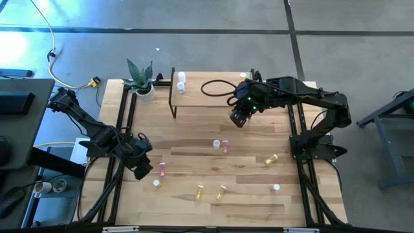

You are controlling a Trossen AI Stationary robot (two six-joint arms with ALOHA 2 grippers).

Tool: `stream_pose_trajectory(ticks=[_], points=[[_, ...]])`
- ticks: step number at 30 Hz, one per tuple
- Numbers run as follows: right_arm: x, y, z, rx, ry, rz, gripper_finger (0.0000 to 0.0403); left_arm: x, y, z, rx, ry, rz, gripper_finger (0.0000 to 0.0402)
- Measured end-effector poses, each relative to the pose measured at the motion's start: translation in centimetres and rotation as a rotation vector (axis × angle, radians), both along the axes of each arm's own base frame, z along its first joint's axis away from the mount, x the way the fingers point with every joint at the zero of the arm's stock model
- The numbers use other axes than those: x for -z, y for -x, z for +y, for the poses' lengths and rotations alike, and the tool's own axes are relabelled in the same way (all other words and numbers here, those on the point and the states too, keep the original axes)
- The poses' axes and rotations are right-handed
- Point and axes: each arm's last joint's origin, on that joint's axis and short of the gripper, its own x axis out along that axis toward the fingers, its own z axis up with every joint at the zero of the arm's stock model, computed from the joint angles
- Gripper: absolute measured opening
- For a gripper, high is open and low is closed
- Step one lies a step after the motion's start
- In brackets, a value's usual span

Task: Pick and place medicine bottles onto shelf by color
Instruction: Put the left pink pill bottle on the shelf

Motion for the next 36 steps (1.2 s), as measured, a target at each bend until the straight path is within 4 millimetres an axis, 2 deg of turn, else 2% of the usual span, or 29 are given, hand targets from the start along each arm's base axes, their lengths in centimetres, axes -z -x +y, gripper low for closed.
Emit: stream_pose_trajectory(ticks=[6,15,26,36], points=[[0.0,0.1,0.0,0.009,0.039,0.013,0.0154,1.3,-0.7,0.1,-0.229,0.090,0.095,0.0172],[0.1,0.3,-1.3,-0.019,0.085,0.055,0.0154,3.6,-2.8,0.0,-0.513,0.168,0.252,0.0172],[0.1,0.6,-2.8,-0.049,0.131,0.091,0.0154,6.6,-6.2,-0.5,-0.634,0.209,0.292,0.0172],[0.1,0.7,-3.4,-0.037,0.133,0.095,0.0154,8.4,-7.1,-0.4,-0.704,0.208,0.376,0.0172]])
